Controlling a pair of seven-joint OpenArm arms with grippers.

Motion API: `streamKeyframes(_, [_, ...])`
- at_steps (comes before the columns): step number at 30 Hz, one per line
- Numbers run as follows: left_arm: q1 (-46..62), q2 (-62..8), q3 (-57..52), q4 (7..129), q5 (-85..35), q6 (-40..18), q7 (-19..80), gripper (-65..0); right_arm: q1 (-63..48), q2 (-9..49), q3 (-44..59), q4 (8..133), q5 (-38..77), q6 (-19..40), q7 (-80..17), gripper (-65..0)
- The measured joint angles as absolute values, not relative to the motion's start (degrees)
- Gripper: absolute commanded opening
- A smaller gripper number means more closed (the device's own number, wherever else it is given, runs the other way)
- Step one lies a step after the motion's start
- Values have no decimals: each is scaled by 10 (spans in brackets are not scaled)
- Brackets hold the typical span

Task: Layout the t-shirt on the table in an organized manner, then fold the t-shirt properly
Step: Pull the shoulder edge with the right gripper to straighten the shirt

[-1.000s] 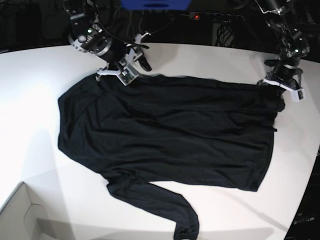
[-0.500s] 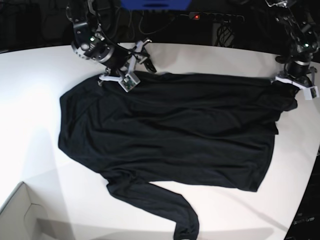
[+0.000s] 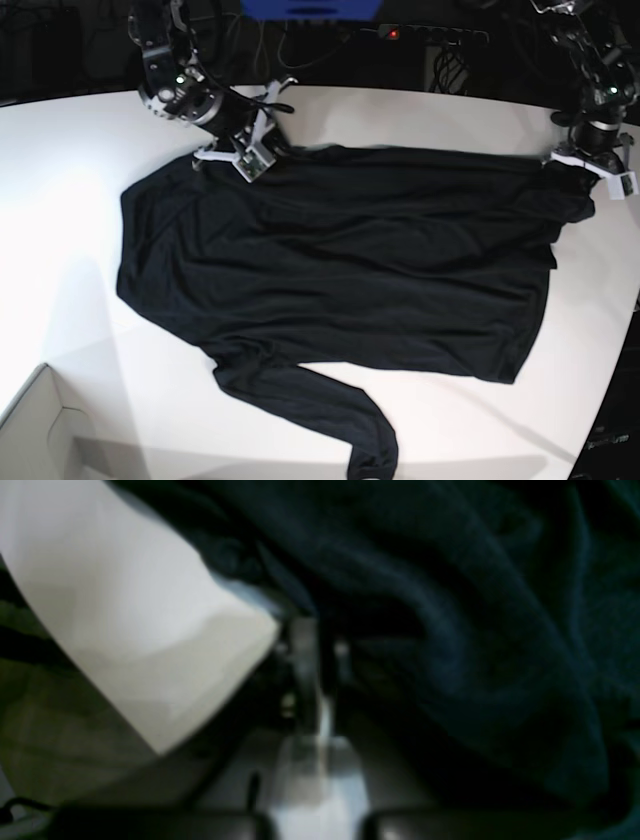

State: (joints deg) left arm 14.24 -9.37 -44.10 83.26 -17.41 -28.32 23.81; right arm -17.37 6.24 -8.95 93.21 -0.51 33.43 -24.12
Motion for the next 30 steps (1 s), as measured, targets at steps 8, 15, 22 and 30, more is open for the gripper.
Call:
streamKeyframes(8, [148,-104,-441,834,-174,-283,238,-650,-236,89,-70,1002,-12,336,-251,-650])
streamKeyframes(15, [163,-109,-441,867,-176,-283,236,-650,-264,104,-57,1088,-11,336,-248,-650])
streamKeyframes(22, [164,-110,-441,868,-176,-283,238,-650,-210,94,-55,1100,-8,336,-253,-650])
streamKeyframes(30, [166,-108,-460,866,-174,-283,238,-650,-154,60,-8,1098,-8,336,-254,-650])
